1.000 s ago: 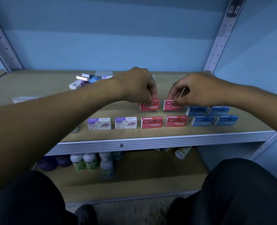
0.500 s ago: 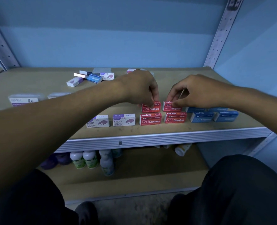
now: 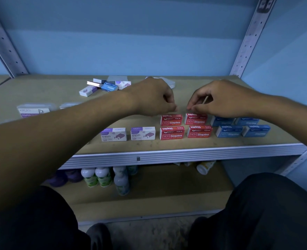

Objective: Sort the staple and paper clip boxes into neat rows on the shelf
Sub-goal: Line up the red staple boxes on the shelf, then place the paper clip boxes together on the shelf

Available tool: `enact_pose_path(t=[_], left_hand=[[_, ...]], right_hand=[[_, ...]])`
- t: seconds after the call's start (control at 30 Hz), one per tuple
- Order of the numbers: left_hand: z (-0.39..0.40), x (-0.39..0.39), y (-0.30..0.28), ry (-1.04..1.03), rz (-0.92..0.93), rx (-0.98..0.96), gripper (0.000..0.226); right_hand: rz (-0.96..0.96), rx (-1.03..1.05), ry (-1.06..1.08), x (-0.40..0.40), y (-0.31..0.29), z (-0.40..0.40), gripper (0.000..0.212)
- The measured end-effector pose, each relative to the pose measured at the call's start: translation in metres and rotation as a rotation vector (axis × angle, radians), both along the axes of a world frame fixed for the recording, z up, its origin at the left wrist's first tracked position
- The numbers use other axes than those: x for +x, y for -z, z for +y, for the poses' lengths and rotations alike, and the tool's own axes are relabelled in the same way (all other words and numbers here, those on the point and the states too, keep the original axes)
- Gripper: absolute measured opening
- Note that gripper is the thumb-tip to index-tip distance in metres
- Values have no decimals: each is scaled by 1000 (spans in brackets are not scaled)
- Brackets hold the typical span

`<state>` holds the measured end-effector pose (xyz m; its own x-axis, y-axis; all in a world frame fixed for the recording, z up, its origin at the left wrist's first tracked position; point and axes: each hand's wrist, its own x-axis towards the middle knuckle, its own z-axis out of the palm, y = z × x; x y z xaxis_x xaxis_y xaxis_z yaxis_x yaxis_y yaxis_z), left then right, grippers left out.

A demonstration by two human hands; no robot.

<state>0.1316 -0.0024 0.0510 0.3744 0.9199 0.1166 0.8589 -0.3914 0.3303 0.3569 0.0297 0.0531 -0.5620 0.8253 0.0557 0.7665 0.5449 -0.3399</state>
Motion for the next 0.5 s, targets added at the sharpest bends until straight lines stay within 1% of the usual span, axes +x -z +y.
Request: enact_pose_path(t=[0.13, 0.3, 0.5], left_hand=[[2, -14, 2, -31, 32, 20, 27], [10, -39, 1, -98, 75, 73, 24], [47, -90, -19, -205, 150, 102, 20]], right_hand=[[7, 3, -8, -7, 1, 5, 12], [-11, 20, -3, -21, 5, 16, 15], [-85, 8, 45, -39, 4, 44, 16]])
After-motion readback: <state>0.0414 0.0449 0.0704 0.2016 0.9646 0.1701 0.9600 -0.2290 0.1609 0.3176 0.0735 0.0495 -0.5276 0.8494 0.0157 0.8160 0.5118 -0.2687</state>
